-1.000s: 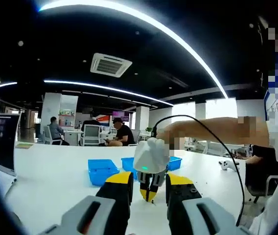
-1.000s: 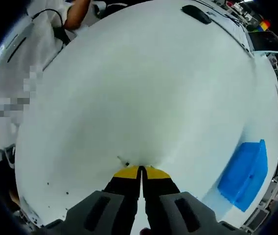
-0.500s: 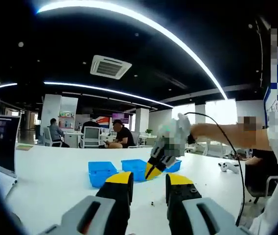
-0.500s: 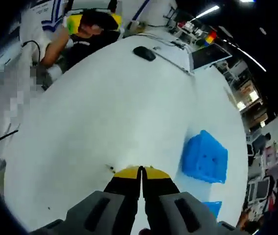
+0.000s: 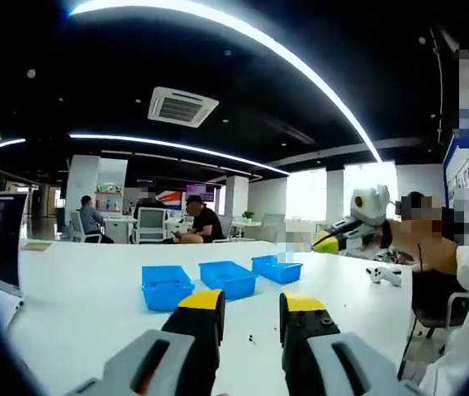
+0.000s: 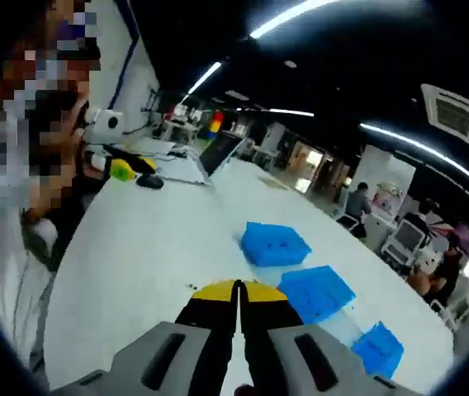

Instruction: Pick up the resistors one by one and place each resistor into its matching bin, sorting the parts by color and model until every resistor is separated into the correct bin for its type

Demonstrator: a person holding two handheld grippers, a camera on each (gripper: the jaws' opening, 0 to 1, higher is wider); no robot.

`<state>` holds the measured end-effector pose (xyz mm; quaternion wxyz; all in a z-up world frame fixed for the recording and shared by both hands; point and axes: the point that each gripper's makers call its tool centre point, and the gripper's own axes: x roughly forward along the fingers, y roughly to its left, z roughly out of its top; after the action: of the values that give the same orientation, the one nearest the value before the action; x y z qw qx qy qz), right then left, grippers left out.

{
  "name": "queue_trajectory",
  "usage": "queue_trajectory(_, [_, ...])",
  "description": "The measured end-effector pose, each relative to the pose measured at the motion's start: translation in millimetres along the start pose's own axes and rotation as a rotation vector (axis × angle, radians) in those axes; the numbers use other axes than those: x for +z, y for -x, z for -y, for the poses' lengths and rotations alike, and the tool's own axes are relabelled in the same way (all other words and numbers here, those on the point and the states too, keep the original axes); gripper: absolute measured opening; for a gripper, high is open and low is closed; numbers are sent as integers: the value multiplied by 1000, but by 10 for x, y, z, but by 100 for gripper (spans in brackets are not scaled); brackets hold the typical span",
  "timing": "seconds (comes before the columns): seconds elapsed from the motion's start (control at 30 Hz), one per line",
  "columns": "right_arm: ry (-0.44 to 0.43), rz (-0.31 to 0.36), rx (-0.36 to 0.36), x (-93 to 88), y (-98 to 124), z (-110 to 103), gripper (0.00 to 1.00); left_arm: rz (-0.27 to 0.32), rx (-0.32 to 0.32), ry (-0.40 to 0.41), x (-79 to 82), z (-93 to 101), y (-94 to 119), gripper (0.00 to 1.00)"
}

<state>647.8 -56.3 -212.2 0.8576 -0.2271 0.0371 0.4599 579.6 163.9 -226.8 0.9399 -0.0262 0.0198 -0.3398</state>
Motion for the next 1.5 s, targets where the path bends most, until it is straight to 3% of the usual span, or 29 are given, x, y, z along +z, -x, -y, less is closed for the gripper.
queue_trajectory(0.17, [-156, 107, -158, -63, 475, -84, 4, -1, -2, -6, 8, -1, 13, 28])
queue_trajectory(0.27, [-215, 141, -215, -105, 664, -137, 4, 1, 2, -5, 11, -21, 24, 28])
queue_trajectory(0.33, [-224, 129, -228, -162, 734, -204, 4, -1, 4, -4, 1, -28, 29, 28])
queue_trajectory(0.47, [-286, 170, -304, -176, 867, -172, 4, 0, 0, -7, 10, -21, 38, 28])
queue_trajectory(0.73, [-331, 168, -312, -214, 850, -106, 5, 7, -3, -11, 38, -2, 57, 28])
queue_trajectory(1.1, [-368, 158, -276, -54, 337, 228, 5, 10, -8, -15, 47, 33, 47, 28])
queue_trajectory(1.37, [-413, 122, -230, 4, -390, 658, 5, 16, 0, -11, 67, 9, 63, 28])
queue_trajectory(1.5, [-378, 78, -239, -2, -728, 842, 5, 21, 3, -11, 83, -3, 72, 28])
